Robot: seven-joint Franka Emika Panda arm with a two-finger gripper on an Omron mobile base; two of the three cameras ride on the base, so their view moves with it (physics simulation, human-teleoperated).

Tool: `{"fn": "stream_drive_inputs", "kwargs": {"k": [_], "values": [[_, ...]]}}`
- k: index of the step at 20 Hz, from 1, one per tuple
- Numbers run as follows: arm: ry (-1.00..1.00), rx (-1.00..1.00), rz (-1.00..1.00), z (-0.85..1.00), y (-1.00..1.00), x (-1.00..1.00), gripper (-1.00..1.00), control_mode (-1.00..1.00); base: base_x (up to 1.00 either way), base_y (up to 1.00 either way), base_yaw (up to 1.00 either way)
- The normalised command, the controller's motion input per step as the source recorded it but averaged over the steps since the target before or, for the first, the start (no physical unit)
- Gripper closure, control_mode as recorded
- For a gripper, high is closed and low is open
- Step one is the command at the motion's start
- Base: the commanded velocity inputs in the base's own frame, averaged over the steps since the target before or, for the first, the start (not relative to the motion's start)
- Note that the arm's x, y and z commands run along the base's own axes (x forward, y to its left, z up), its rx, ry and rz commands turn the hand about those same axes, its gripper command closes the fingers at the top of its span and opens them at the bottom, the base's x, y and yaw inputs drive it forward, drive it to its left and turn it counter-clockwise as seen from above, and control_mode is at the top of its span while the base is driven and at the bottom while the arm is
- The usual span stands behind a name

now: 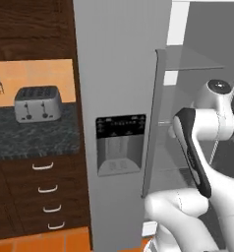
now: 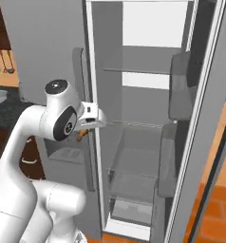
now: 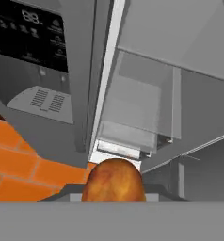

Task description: Place one lemon and one chicken drumstick in each tupperware on the nearby counter, to pack two identical lunches.

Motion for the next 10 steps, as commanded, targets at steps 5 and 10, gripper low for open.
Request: {"fn": "stream_drive_inputs", "kwargs": {"k": [5,10], "values": [[0.00,0.00,0.00,0.00,0.00,0.00,1.00,1.00,-0.97,0.95,0.06],[0.00,0.00,0.00,0.00,0.00,0.00,1.00,1.00,-0.55,1.00,0.16]]}}
